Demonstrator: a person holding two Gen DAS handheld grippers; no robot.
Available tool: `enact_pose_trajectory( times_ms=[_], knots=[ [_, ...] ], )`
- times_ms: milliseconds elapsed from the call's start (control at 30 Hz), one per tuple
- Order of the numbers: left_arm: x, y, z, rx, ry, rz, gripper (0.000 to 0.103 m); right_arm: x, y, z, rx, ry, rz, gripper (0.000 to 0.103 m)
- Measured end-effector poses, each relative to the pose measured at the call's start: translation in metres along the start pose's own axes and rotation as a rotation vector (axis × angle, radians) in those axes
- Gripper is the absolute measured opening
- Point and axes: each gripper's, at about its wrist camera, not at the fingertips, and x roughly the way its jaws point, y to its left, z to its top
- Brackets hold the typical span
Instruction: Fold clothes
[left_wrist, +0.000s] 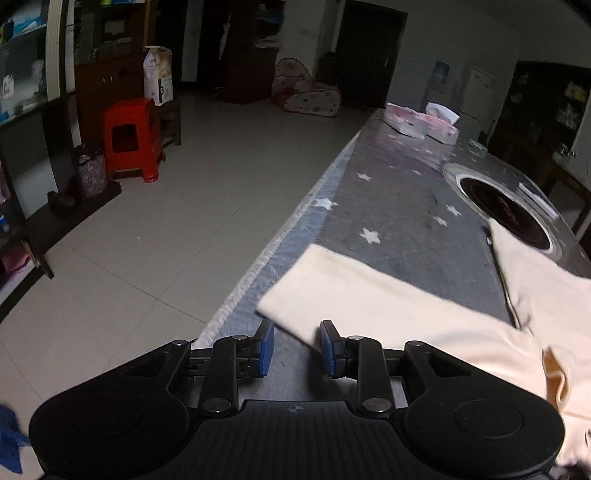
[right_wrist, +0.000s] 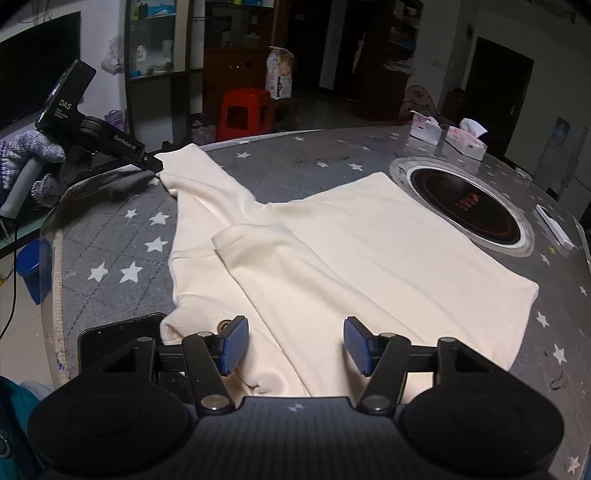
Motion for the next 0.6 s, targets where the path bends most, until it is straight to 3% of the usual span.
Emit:
enact_pose_trajectory(
  times_ms=[133, 300, 433, 600],
  knots=[
    [0.005, 0.003, 0.006, -0.017, -0.005, -0.001, 0.029, 0.002, -0.005, -0.003, 0.028, 0.007, -0.016, 0.064],
    [0.008, 0.005, 0.011, -0.016, -0.036, 0.001, 0.005, 0.005, -0.015, -0.011, 0.090, 0.017, -0.042, 0.076],
    [-0.002, -0.002, 0.024, -0.018, -0.088, -0.035, 0.004, 0.009, -0.021, -0.017, 0.137, 0.027, -0.046, 0.084],
    [-0.032, -0.037, 0.045, 0.026, -0.164, -0.157, 0.004, 0.012, -0.029, -0.020, 0.203, 0.036, -0.014, 0.095]
  ],
)
